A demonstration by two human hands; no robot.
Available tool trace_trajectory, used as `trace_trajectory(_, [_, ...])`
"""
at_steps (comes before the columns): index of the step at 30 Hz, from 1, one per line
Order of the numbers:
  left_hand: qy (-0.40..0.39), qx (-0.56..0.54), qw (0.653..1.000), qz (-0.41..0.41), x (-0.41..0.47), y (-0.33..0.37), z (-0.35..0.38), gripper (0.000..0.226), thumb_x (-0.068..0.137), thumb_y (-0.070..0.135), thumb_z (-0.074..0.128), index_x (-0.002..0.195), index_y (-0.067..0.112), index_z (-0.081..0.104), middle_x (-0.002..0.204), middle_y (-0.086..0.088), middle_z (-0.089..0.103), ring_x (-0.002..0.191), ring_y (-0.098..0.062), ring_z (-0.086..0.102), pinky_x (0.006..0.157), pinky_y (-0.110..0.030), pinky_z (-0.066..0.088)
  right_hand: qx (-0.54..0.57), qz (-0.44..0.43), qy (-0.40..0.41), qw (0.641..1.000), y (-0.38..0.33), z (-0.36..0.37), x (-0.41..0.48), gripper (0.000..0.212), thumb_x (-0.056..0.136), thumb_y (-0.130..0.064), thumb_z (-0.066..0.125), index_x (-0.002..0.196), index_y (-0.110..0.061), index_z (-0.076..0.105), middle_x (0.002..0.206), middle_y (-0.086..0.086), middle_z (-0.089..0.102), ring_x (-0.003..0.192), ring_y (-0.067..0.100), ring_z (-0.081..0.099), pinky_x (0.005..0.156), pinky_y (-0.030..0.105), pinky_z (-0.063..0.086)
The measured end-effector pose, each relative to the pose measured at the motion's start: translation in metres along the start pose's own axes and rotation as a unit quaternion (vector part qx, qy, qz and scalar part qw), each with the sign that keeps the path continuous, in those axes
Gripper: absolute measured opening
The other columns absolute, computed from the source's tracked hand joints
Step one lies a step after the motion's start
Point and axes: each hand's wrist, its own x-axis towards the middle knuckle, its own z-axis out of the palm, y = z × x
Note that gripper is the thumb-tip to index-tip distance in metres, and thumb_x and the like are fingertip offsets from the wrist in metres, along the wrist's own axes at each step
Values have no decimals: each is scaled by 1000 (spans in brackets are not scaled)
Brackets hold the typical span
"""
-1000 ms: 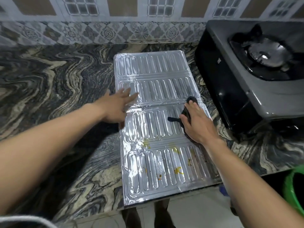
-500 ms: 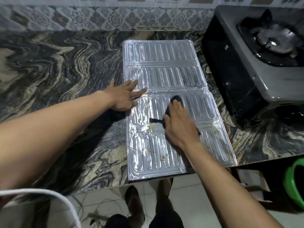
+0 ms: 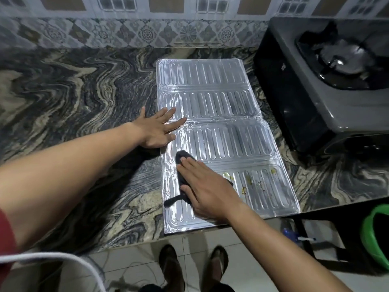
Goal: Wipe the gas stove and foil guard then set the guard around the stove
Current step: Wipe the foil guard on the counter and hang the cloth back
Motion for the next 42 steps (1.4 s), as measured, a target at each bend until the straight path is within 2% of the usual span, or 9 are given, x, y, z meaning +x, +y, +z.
trace_trajectory(6, [-4, -1, 1000, -11, -1, 3, -2, 59, 99, 60, 15, 144, 56, -24, 157, 9, -34, 149, -16, -23, 114, -68, -12, 10, 132, 43, 990, 64, -18, -30, 58, 106, -40, 25, 157, -13, 18, 165, 5, 10, 152, 15, 4, 119, 29, -7])
trace_trajectory(14, [23, 3, 999, -38, -33, 33, -3, 65, 102, 53, 18, 153, 35, -18, 162, -2, -23, 152, -24, -12, 118, -64, -1, 20, 203, 62, 977, 103, -25, -50, 57, 105, -33, 30, 156, -8, 21, 165, 9, 14, 152, 21, 10, 123, 33, 7])
trace_trajectory(18, [30, -43, 998, -18, -83, 52, 23, 111, 74, 91, 25, 155, 27, -16, 157, 1, -28, 150, -17, -17, 121, -57, -4, 37, 197, 70, 977, 105, -28, -51, 56, 105, -32, 32, 156, -10, 22, 165, 9, 15, 152, 21, 10, 122, 32, 7])
trace_trajectory(21, [3, -49, 998, -34, -104, 63, 37, 140, 55, 99, 46, 155, 23, -16, 158, 2, -28, 148, -15, -21, 120, -57, -6, 42, 187, 64, 979, 107, -29, -51, 56, 105, -33, 31, 155, -10, 22, 165, 10, 15, 152, 22, 10, 122, 33, 7])
trace_trajectory(28, [-6, -46, 998, -52, -100, 64, 43, 148, 48, 97, 54, 154, 25, -20, 154, 5, -32, 145, -12, -24, 118, -54, -11, -30, 220, 66, 973, 107, -29, -46, 54, 102, -22, 31, 151, -1, 26, 161, 19, 23, 150, 32, 17, 123, 48, 13])
trace_trajectory(31, [-9, -52, 997, -50, -100, 62, 46, 150, 45, 99, 52, 154, 26, -21, 157, 5, -32, 147, -13, -23, 116, -53, -12, -21, 190, 81, 978, 79, -26, -34, 49, 99, -18, 38, 144, 0, 37, 155, 18, 33, 143, 32, 30, 121, 46, 22])
trace_trajectory(34, [-13, -63, 997, -51, -98, 60, 47, 153, 42, 101, 51, 153, 27, -23, 158, 4, -32, 147, -14, -24, 118, -54, -11, 16, 88, 84, 992, 37, -20, -14, 41, 98, -14, 44, 138, -5, 44, 148, 12, 41, 136, 27, 37, 122, 41, 15])
trace_trajectory(38, [-13, -65, 997, -49, -97, 60, 49, 152, 42, 100, 52, 152, 27, -24, 158, 5, -33, 148, -16, -23, 118, -56, -9, -10, -37, 32, 999, 5, -3, 0, 54, 104, -29, 32, 153, -8, 28, 162, 12, 23, 150, 26, 19, 123, 37, 8])
trace_trajectory(42, [-16, -63, 997, -51, -97, 59, 49, 154, 40, 101, 51, 153, 28, -24, 157, 6, -33, 148, -15, -22, 118, -57, -9, 5, -2, 20, 1000, 40, -10, -17, 54, 106, -31, 29, 156, -13, 22, 165, 8, 14, 152, 22, 11, 123, 34, 2])
